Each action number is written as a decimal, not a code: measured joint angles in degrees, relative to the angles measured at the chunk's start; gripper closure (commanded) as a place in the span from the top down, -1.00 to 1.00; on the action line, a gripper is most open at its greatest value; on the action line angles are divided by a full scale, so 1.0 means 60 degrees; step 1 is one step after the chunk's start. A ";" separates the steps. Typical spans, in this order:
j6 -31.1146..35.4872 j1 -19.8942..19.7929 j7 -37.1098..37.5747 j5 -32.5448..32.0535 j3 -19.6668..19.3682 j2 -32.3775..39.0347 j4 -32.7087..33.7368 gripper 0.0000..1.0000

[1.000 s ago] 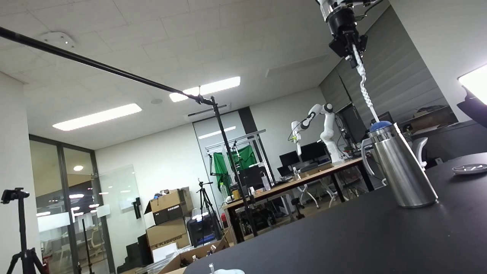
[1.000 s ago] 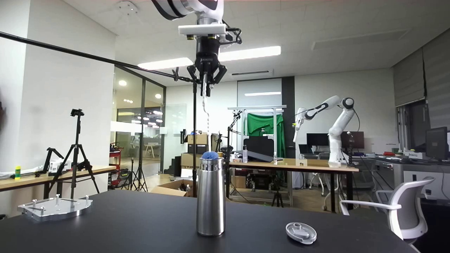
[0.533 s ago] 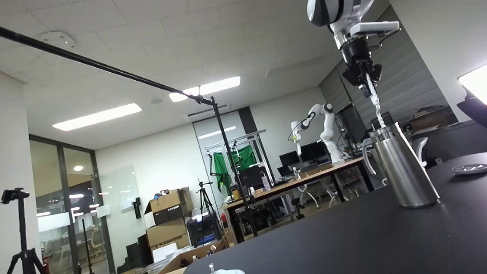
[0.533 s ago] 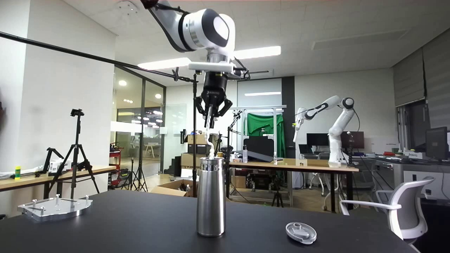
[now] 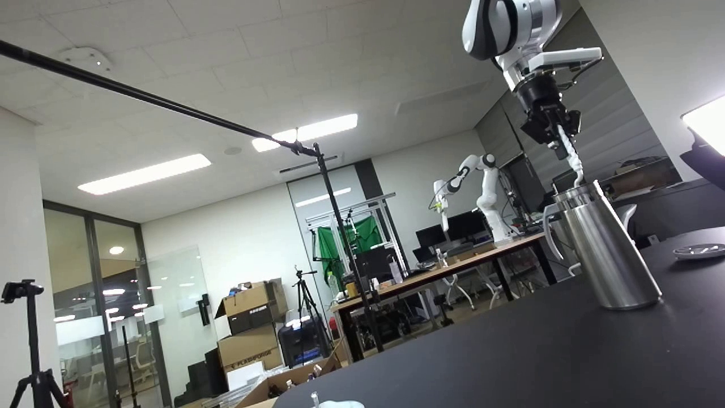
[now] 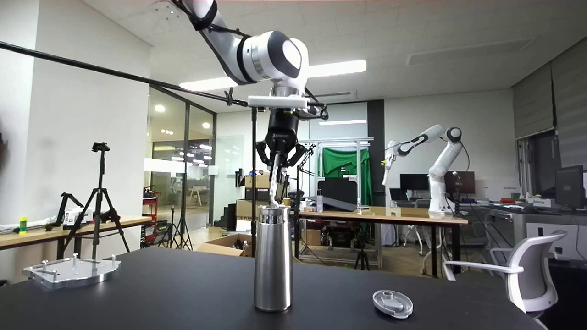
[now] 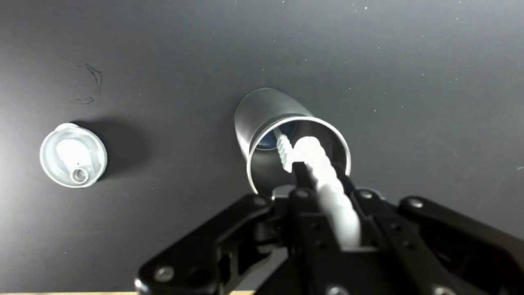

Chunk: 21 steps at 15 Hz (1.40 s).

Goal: Move the brush inside the flask up and down

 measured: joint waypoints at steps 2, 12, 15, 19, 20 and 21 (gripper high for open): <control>-0.0257 0.0026 0.0053 -0.0254 0.0002 -0.0198 0.0124 -0.92; -0.0840 0.0244 0.0040 -0.0584 0.0046 -0.1838 0.0160 -0.92; -0.0856 0.0249 0.0040 -0.0626 0.0045 -0.1896 0.0155 -0.92; -0.0856 0.0247 0.0041 -0.0685 0.0027 -0.1843 0.0124 -0.08; -0.0857 0.0244 0.0041 -0.0691 0.0020 -0.1825 0.0117 0.08; -0.0858 0.0239 0.0041 -0.0691 0.0012 -0.1813 0.0114 0.20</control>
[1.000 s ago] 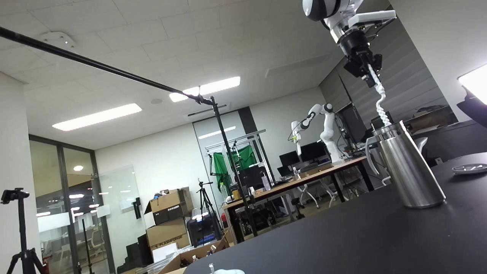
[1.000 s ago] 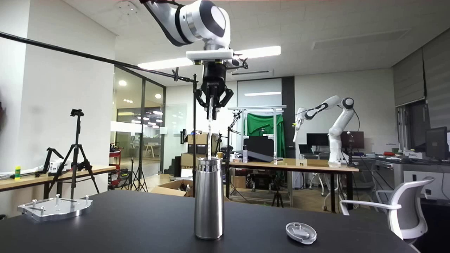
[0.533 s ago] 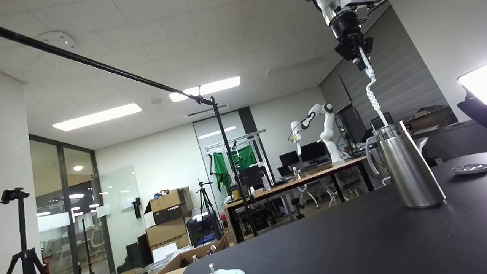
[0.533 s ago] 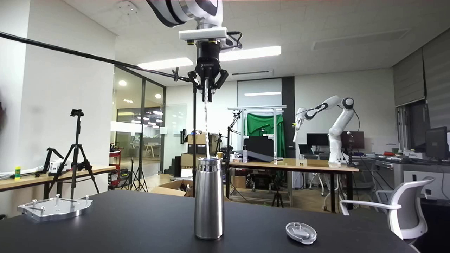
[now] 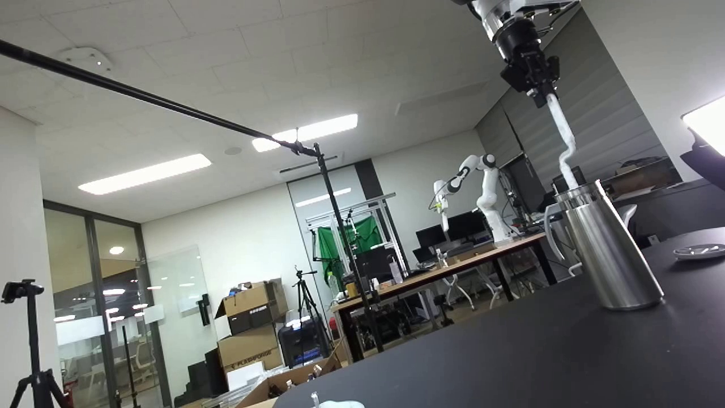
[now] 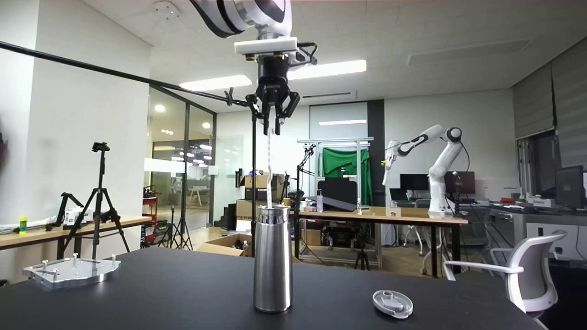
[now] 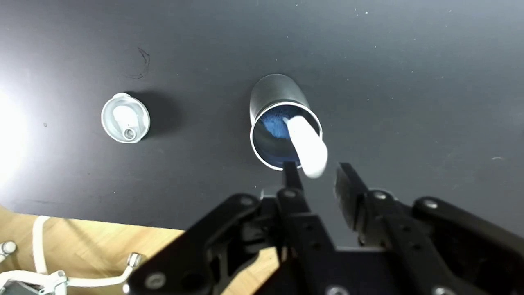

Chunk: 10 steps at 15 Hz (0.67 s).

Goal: Move the brush inside the flask up and down

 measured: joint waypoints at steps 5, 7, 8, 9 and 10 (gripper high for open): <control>0.0000 -0.0018 0.0000 0.0000 -0.0010 -0.0027 -0.0001 0.88; 0.0003 -0.0018 -0.0012 -0.0003 -0.0010 -0.0070 -0.0013 1.00; 0.0016 -0.0017 -0.0029 -0.0015 -0.0010 -0.0094 -0.0048 1.00; 0.0032 -0.0013 -0.0065 -0.0019 -0.0008 -0.0116 -0.0117 0.90; 0.0034 -0.0011 -0.0074 -0.0015 -0.0005 -0.0106 -0.0148 1.00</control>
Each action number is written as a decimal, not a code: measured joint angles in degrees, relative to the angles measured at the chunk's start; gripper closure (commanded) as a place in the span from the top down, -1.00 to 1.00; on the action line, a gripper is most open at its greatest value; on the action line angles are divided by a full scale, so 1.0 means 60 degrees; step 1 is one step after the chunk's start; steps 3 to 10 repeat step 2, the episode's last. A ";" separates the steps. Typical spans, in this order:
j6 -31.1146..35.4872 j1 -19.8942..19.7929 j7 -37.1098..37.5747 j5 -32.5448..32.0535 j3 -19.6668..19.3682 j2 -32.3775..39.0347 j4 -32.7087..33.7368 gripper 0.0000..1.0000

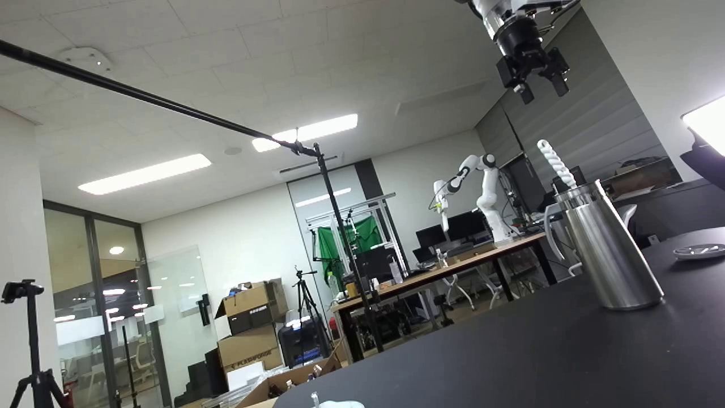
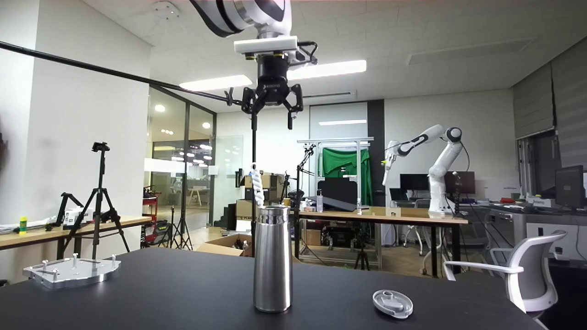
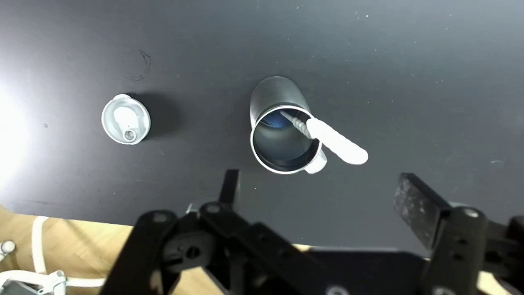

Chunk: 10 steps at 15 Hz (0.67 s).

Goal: Move the brush inside the flask up and down

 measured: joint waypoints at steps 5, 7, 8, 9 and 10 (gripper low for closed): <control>0.0000 0.0004 -0.0003 0.0001 0.0002 0.0037 0.0000 1.00; 0.0000 0.0004 -0.0003 0.0001 0.0002 0.0037 0.0000 1.00; 0.0000 0.0004 -0.0003 0.0001 0.0002 0.0037 0.0000 1.00; 0.0000 0.0004 -0.0003 0.0001 0.0002 0.0037 0.0000 1.00; 0.0000 0.0004 -0.0003 0.0001 0.0002 0.0037 0.0000 1.00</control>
